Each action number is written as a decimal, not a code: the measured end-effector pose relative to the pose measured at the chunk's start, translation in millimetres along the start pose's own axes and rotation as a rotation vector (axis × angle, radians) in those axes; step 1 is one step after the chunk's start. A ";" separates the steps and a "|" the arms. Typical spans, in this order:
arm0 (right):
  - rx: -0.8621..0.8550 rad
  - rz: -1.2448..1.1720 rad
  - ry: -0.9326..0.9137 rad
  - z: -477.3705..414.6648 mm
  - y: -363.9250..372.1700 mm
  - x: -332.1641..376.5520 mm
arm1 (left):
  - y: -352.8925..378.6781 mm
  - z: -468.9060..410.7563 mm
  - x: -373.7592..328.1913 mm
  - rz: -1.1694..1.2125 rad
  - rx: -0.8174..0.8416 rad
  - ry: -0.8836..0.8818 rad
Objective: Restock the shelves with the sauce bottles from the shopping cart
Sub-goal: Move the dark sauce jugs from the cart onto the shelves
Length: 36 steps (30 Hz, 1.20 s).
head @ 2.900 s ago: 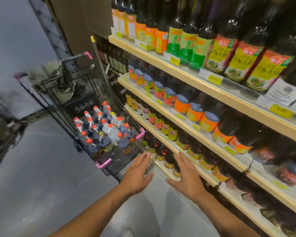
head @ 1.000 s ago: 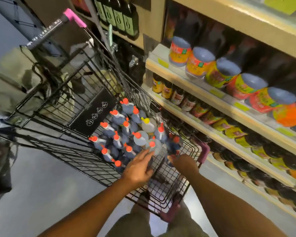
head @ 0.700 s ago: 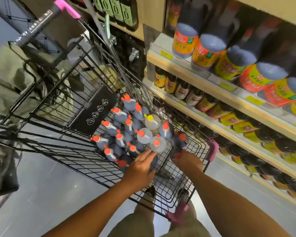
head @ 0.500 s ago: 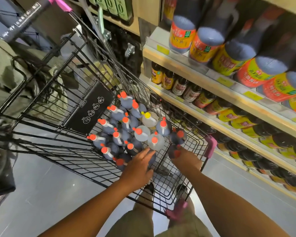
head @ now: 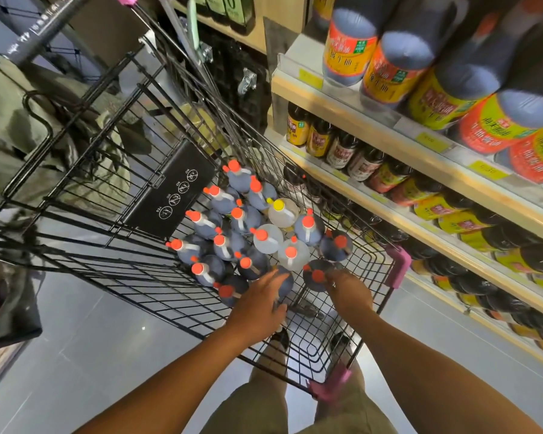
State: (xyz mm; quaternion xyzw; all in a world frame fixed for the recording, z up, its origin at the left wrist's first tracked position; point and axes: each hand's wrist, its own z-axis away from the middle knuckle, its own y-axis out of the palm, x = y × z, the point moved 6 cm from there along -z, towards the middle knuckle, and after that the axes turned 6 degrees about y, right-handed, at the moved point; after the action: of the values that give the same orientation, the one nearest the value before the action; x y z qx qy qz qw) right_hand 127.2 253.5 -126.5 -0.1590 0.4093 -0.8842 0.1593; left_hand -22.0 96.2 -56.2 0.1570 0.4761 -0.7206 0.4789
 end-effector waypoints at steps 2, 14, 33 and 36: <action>0.017 0.033 -0.045 -2.0 1.2 -0.3 | -2.6 1.1 0.1 0.044 -0.023 -0.028; 0.000 0.081 -0.550 44.2 -119.1 34.3 | -11.2 -19.3 10.8 0.527 -0.159 -0.287; 0.168 -0.863 -0.017 9.7 -170.6 46.1 | -36.7 -20.3 -23.6 1.397 -0.218 -0.467; 0.075 -0.489 0.080 -8.9 -137.1 7.3 | -31.6 -13.2 -12.4 1.382 -0.217 -0.501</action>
State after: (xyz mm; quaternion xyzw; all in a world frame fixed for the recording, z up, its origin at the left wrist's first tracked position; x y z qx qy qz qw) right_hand 96.3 340.7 -24.8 -0.2121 0.3313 -0.9167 -0.0700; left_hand -45.5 116.7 -37.5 0.2035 0.2139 -0.2181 0.9302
